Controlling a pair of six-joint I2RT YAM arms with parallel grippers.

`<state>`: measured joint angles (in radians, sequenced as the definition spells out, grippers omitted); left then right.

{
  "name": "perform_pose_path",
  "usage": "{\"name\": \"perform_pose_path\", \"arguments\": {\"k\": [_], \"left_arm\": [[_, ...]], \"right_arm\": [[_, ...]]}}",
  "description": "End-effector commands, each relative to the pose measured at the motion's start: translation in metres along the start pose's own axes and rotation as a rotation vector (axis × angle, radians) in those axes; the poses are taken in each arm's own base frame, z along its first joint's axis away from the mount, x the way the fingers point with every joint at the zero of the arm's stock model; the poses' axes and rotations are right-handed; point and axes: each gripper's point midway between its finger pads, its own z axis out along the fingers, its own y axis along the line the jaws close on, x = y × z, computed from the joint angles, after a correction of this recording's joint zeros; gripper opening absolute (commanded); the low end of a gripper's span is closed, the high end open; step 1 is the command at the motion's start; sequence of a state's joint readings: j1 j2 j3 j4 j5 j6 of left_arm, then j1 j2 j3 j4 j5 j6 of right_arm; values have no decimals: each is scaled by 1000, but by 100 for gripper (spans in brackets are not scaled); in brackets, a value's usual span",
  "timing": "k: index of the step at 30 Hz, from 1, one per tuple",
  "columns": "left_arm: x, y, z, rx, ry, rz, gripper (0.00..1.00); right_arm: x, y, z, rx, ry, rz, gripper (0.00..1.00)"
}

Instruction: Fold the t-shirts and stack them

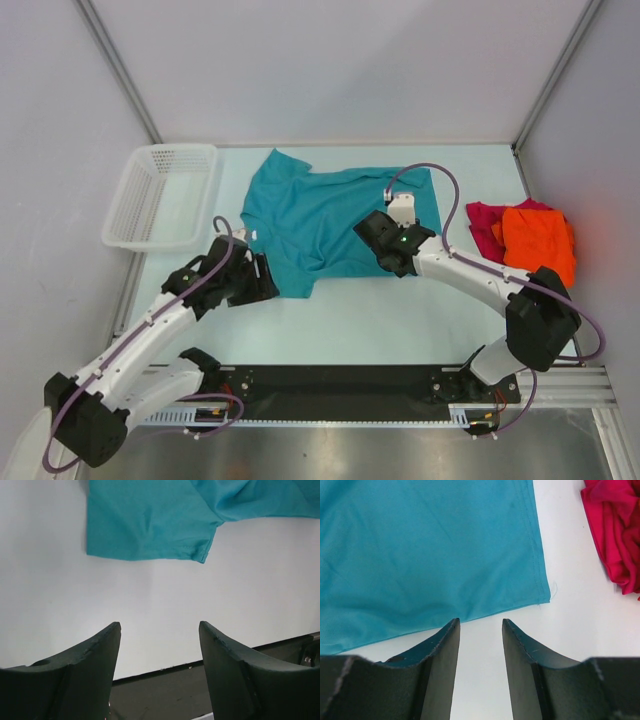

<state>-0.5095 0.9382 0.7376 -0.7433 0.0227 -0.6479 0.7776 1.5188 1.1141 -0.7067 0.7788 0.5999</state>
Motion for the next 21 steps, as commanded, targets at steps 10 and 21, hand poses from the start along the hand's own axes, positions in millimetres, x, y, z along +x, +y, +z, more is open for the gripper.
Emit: {"name": "perform_pose_path", "arguments": {"k": [10,21], "left_arm": [[-8,-4,26,-34,15,-19,73],[-63,-22,82,-118,-9,35,73]], "right_arm": [[-4,-6,-9,34,-24,17,45],[-7,-10,-12,43,-34,17,45]]}}
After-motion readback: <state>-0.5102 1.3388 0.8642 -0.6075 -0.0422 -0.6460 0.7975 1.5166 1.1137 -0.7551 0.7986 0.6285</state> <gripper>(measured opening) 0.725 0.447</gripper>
